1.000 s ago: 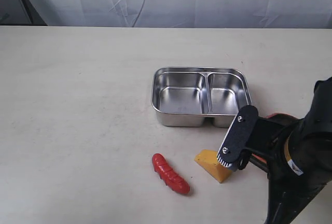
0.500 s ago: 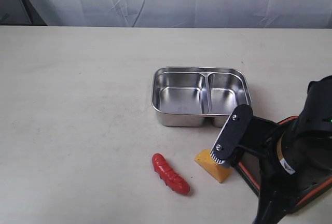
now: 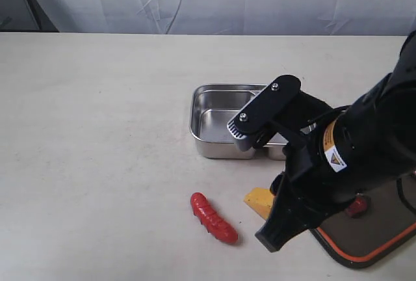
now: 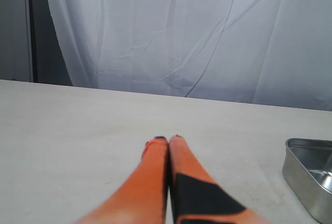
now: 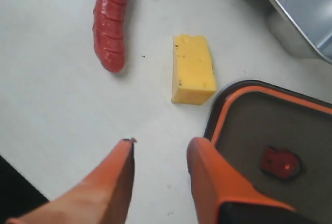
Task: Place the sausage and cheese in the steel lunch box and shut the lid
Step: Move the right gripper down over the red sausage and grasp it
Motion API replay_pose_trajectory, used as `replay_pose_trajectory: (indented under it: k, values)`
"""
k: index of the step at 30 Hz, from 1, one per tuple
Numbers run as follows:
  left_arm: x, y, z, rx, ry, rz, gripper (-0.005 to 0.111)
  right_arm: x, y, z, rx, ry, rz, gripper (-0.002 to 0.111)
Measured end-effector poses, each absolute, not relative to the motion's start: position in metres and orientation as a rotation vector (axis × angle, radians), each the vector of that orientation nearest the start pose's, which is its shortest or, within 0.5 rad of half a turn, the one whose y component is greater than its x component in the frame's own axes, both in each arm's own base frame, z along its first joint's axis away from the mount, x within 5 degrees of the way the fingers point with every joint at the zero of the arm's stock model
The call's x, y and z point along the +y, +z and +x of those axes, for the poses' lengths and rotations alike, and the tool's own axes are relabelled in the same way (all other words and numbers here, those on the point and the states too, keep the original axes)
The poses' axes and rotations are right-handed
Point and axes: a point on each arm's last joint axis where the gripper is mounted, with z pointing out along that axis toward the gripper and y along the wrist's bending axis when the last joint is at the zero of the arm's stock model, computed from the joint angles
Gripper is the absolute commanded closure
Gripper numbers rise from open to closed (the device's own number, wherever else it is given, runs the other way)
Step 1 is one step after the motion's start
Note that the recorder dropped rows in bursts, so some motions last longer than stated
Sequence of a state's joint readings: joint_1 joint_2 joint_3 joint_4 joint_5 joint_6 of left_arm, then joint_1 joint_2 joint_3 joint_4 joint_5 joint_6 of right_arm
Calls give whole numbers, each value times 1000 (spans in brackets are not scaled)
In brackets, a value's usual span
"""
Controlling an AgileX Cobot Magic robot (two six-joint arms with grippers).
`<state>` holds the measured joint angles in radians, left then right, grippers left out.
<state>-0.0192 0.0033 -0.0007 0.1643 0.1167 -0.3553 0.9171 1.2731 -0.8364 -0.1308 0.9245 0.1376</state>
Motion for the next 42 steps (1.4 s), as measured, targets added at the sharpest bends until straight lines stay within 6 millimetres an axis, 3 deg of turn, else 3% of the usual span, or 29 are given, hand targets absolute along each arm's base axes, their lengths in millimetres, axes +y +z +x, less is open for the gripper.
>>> replay_pose_trajectory:
  k: [6, 12, 19, 31, 42]
  values:
    - [0, 204, 57, 1584, -153, -152, 106, 177, 241, 147, 2638, 51, -1152, 70]
    - [0, 208, 57, 1541, -184, -163, 106, 181, 234, 149, 2655, 41, -1160, 51]
    - [-1, 213, 56, 1481, -198, -154, 106, 183, 230, 155, 2637, 29, -1155, 51]
    - [-1, 214, 56, 1476, -199, -153, 106, 180, 198, 188, 2742, 72, -1055, 51]
    - [-1, 214, 56, 1476, -199, -153, 106, 187, 177, 198, 2731, 46, -1097, 51]
